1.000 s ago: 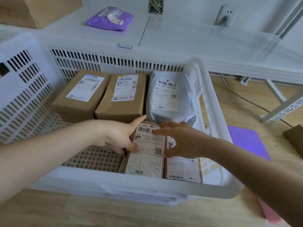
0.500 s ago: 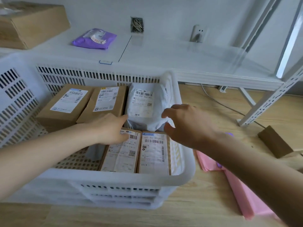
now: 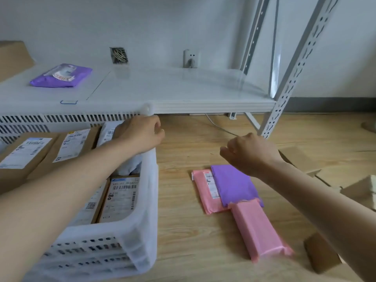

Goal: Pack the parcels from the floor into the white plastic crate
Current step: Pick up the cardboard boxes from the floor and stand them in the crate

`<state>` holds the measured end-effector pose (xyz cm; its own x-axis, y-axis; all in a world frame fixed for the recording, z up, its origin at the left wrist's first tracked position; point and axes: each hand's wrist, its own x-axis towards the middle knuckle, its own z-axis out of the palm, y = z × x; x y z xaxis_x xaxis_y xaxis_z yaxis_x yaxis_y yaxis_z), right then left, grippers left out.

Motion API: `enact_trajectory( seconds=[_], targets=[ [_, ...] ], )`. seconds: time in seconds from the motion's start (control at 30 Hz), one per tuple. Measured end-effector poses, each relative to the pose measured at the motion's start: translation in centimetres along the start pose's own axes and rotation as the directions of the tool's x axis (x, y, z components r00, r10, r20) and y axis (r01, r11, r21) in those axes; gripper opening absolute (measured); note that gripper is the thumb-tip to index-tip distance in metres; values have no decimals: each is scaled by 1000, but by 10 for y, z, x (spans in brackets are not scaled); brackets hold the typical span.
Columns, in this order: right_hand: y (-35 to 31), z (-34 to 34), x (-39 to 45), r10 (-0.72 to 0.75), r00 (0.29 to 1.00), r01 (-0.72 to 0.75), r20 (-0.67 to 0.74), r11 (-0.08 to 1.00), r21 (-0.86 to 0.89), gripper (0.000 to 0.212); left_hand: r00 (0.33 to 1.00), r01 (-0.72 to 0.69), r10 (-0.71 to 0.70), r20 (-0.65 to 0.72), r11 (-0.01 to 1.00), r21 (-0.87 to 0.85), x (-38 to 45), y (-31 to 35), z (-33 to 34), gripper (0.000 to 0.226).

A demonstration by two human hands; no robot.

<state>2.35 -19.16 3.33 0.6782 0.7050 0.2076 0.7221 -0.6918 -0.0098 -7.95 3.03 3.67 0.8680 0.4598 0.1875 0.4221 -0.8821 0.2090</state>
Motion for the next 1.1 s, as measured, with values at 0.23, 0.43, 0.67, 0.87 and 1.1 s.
enact_trajectory(
  seconds=[0.23, 0.43, 0.67, 0.87, 1.1],
  targets=[
    [94, 14, -25, 144, 989, -145, 30, 988, 56, 32, 997, 73, -68, 44, 991, -113, 15, 83, 41, 18],
    [175, 28, -53, 255, 953, -281, 162, 946, 163, 7, 990, 79, -68, 126, 993, -84, 13, 157, 84, 18],
    [261, 48, -84, 229, 892, -335, 390, 913, 232, 23, 970, 70, -44, 238, 993, -99, 0, 214, 136, 18],
    [289, 89, -127, 100, 780, -284, 617, 936, 207, 56, 929, 85, -46, 366, 992, -93, -12, 257, 189, 37],
    [295, 123, -163, 2, 756, -182, 654, 961, 208, 67, 863, 30, 48, 504, 989, -146, -37, 304, 241, 44]
  ],
)
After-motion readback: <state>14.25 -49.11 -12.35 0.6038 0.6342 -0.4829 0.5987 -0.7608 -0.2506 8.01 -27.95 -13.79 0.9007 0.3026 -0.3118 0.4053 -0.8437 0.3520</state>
